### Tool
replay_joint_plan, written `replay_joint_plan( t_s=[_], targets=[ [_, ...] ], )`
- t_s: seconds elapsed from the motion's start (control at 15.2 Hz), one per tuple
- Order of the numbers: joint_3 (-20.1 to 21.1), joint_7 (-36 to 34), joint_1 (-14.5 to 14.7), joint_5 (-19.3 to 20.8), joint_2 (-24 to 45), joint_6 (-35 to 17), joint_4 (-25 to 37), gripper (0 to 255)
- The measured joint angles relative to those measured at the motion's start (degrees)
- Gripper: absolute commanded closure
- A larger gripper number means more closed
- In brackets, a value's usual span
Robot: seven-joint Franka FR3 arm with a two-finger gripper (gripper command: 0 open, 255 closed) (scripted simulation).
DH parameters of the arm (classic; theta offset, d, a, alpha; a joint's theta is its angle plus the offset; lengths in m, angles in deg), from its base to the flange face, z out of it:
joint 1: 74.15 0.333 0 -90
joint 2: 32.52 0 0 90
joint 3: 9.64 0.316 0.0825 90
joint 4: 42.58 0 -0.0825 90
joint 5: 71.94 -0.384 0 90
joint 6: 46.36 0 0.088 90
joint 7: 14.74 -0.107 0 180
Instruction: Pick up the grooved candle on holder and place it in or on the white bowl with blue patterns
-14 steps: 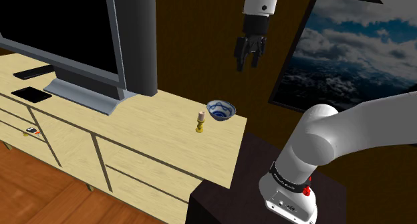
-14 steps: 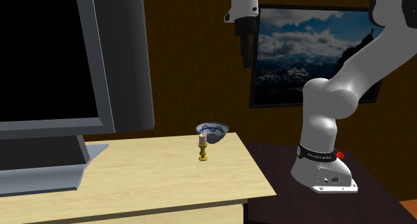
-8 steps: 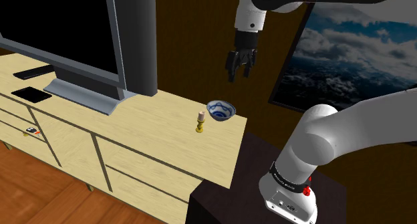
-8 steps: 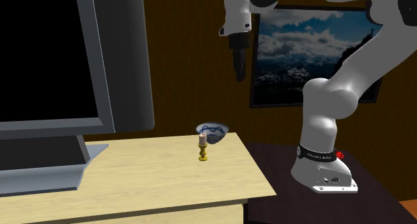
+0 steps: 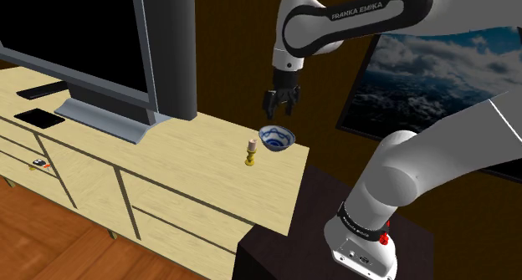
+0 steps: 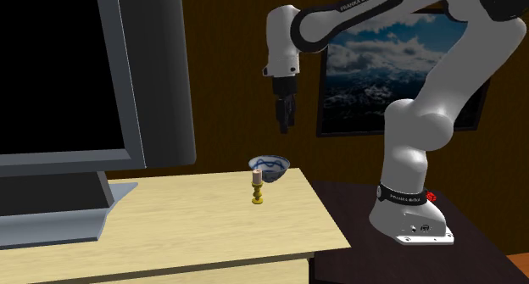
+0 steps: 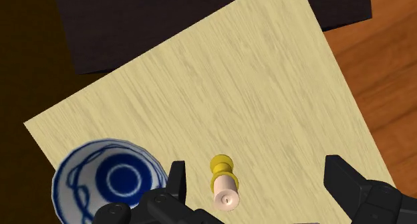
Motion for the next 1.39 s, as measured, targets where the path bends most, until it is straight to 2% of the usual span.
replay_joint_plan(
  t_s=[0.26, 0.86, 1.39],
  targets=[
    [0.48, -1.25, -0.14, 0.13, 7.19, -9.29, -1.67, 0],
    [0.31, -3.27, -1.22, 1.71, 26.90, -27.53, 0.86, 0],
    [0.15, -3.63, -1.44, 2.18, 34.17, -35.59, 0.19, 0]
  ],
)
